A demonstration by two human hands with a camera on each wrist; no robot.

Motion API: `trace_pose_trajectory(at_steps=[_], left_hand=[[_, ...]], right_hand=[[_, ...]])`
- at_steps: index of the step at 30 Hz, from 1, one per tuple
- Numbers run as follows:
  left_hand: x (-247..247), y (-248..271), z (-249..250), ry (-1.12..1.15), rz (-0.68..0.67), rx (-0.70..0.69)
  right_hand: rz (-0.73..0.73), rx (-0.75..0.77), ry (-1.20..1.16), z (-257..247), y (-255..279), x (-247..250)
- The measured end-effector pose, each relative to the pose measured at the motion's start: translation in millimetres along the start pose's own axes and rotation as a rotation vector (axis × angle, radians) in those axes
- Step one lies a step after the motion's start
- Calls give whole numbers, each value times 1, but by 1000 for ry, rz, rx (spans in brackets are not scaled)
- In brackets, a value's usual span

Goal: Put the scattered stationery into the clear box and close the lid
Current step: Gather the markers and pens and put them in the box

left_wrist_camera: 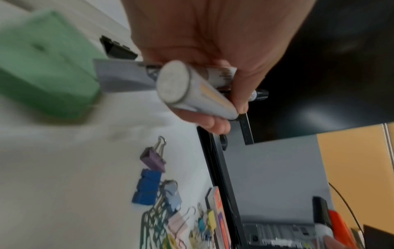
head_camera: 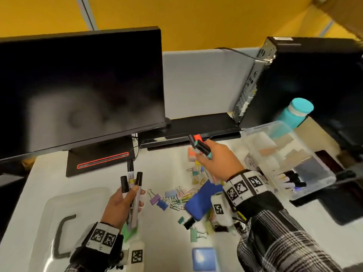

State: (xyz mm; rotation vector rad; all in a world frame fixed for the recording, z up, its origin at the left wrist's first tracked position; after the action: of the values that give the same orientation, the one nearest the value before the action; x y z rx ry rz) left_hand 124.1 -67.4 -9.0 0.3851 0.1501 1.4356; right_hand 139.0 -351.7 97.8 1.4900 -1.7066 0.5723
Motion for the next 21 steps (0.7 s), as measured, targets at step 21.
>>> trace_pose_trajectory(at_steps=[21], left_hand=[[-93,13,17,-115,-126,-73]], right_hand=[[441,-903,-55,252,82,138]])
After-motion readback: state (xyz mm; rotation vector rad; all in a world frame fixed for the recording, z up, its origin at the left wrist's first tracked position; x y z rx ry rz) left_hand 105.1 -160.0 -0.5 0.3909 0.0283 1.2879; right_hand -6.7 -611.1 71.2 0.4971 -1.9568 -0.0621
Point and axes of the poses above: each hand's wrist, its own y-axis away from the middle knuckle, its own x-axis out of the back of the hand, z = x × y, the point moved 9 cm from there along -y, towards the middle knuckle, and after that the axes turned 4 degrees about -x, right-handed, at the moved point
